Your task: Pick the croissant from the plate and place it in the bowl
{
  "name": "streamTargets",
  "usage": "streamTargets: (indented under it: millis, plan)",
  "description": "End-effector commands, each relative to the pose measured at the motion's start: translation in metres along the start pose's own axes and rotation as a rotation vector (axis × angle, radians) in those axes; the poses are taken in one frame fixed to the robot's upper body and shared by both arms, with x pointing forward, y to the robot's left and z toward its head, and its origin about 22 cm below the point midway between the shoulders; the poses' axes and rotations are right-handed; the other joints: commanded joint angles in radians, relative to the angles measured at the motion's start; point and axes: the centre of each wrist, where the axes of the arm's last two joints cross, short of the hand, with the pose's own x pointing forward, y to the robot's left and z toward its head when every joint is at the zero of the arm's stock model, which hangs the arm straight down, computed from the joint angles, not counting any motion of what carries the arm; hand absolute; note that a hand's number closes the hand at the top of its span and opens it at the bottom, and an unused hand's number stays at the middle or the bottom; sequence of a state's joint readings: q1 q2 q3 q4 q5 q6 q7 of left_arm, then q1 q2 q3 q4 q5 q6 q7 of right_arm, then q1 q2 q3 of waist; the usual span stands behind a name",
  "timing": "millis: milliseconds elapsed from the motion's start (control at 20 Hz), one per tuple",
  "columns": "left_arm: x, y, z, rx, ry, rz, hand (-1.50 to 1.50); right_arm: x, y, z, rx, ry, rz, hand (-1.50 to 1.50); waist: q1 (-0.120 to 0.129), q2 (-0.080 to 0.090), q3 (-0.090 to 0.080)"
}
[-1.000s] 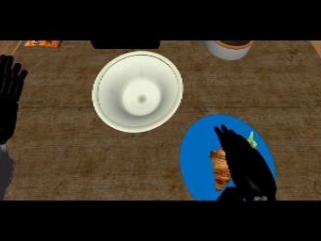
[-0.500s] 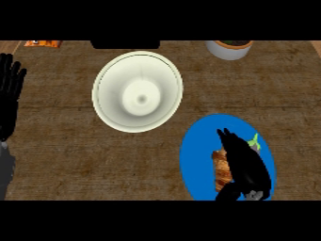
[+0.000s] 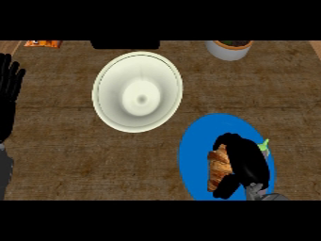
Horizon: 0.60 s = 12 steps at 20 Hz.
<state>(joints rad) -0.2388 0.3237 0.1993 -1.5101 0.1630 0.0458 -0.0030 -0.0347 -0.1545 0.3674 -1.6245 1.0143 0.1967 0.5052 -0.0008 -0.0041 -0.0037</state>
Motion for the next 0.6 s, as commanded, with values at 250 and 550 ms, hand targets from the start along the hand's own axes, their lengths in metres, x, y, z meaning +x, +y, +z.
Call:
streamTargets:
  millis: [250, 550]
  plan:
    - [0.004, -0.013, -0.007, -0.055, -0.024, 0.024, 0.00, -0.027, -0.071, -0.056, -0.029, -0.176, 0.155, 1.50, 0.058, 0.023, 0.006]
    - [0.013, -0.033, -0.014, -0.130, -0.077, 0.048, 0.00, -0.037, -0.132, -0.071, 0.000, -0.404, 0.360, 1.50, 0.169, 0.075, 0.009]
